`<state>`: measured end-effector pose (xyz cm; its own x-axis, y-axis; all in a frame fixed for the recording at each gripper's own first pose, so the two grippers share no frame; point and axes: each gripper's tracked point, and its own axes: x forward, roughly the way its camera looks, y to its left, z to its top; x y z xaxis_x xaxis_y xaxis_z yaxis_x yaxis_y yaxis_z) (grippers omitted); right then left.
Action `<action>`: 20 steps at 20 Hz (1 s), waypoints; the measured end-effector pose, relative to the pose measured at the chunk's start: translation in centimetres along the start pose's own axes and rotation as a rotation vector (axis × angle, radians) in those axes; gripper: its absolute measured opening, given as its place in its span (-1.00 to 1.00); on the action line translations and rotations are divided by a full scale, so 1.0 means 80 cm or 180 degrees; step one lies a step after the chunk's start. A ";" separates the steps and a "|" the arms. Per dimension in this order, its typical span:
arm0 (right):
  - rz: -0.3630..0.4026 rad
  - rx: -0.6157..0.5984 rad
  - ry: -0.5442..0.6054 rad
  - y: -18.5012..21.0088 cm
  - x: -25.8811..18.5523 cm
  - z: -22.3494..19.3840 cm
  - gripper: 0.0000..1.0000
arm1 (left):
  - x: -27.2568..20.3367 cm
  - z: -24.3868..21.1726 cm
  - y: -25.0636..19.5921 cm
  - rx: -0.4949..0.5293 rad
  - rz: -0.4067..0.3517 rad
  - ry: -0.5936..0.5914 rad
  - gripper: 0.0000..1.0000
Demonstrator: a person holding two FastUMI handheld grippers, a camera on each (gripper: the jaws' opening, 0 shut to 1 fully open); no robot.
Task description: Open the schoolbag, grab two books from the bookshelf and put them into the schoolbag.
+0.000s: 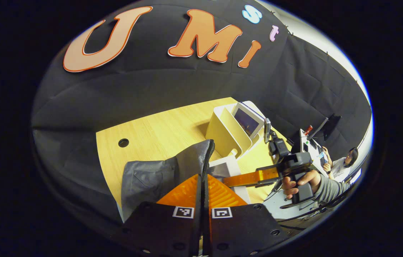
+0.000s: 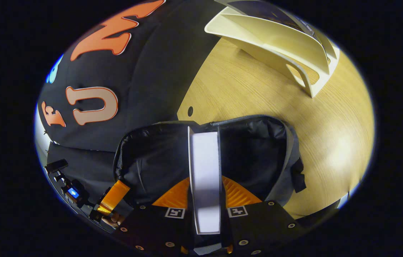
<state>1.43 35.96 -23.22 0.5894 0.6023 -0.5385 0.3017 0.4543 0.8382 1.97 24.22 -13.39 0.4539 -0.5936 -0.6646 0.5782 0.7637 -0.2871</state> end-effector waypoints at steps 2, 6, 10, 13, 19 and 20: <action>0.0010 -0.0024 -0.0011 -0.004 0.012 -0.007 -0.43 | 0.001 -0.007 -0.002 -0.0038 -0.0037 0.0032 -0.93; 0.0021 0.0028 -0.0011 -0.006 0.038 -0.018 -0.43 | 0.003 -0.012 -0.002 -0.0071 -0.0050 0.0047 -0.96; 0.0069 0.0045 -0.0017 -0.004 0.064 -0.024 -0.43 | 0.003 -0.019 -0.007 -0.0099 -0.0057 0.0087 -0.98; 0.0113 0.0129 -0.0003 0.001 0.080 -0.028 -0.43 | 0.002 -0.019 -0.011 -0.0021 -0.0023 0.0109 -0.98; -0.0255 0.0138 0.0220 -0.021 0.091 -0.048 -0.46 | 0.012 -0.024 -0.007 -0.0109 0.0100 0.0153 -0.99; -0.0314 0.0066 0.0293 -0.027 0.082 -0.051 -0.04 | 0.015 -0.026 -0.009 -0.0110 0.0108 0.0169 -0.98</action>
<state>1.59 41.66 -28.92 0.4853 0.6134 -0.6231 0.3707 0.5011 0.7820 0.72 23.52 -15.39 0.4357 -0.5535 -0.7098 0.5389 0.7920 -0.2869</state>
